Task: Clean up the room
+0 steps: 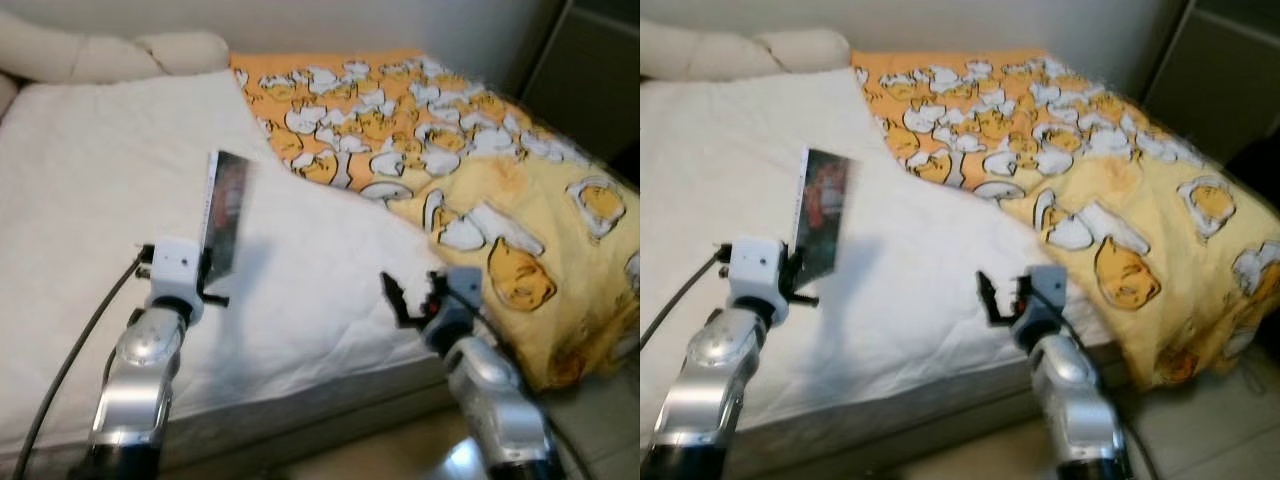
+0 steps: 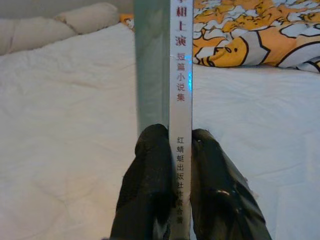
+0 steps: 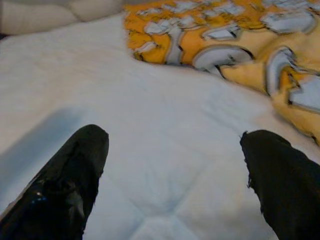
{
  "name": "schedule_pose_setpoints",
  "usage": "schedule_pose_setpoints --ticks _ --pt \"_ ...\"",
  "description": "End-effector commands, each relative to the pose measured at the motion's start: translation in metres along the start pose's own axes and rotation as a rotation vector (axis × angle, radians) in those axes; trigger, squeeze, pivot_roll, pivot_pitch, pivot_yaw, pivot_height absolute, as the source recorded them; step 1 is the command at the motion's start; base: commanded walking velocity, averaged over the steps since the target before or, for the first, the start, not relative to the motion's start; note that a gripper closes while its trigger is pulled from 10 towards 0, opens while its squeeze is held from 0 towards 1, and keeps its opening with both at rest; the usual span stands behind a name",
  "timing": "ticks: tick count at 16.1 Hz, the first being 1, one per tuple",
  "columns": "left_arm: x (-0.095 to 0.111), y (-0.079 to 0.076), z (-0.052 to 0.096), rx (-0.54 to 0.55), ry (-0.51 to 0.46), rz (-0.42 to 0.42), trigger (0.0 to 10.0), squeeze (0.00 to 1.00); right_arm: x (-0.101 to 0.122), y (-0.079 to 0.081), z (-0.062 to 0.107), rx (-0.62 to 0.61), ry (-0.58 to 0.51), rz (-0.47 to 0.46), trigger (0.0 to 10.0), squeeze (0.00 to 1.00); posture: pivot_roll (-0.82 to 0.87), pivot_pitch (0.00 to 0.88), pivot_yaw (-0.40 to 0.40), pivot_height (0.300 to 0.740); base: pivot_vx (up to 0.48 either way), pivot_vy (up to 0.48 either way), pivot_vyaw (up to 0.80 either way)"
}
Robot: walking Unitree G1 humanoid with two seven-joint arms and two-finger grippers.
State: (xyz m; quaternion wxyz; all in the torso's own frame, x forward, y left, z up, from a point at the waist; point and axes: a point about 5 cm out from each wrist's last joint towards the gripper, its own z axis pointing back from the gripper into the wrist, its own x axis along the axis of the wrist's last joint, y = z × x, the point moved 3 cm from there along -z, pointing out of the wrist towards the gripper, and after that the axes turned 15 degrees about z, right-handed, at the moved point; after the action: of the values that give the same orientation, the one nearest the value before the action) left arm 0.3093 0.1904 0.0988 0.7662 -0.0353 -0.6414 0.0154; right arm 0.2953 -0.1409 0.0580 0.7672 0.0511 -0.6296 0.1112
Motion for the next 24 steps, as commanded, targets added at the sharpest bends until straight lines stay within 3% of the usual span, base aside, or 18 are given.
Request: schedule_pose_setpoints --ticks 1,17,24 --pt "0.0154 -0.0009 -0.0012 -0.009 -0.055 -0.011 10.0 0.0 0.0018 -0.0002 -0.001 -0.007 -0.003 0.004 10.0 0.0 0.03 0.0 0.001 0.74 0.0 0.375 0.0" --pt "0.0155 -0.0017 -0.0038 -0.003 -0.052 -0.015 10.0 0.0 0.0097 -0.0022 -0.0048 0.007 -0.025 0.041 10.0 0.0 0.02 0.0 -0.002 0.74 0.0 0.387 0.0" --pt "0.0168 -0.0044 -0.0054 -0.009 -0.062 -0.024 10.0 0.0 0.0091 -0.0026 -0.0059 0.01 -0.023 0.035 10.0 0.0 0.02 0.0 -0.007 0.74 0.0 0.0 0.0"
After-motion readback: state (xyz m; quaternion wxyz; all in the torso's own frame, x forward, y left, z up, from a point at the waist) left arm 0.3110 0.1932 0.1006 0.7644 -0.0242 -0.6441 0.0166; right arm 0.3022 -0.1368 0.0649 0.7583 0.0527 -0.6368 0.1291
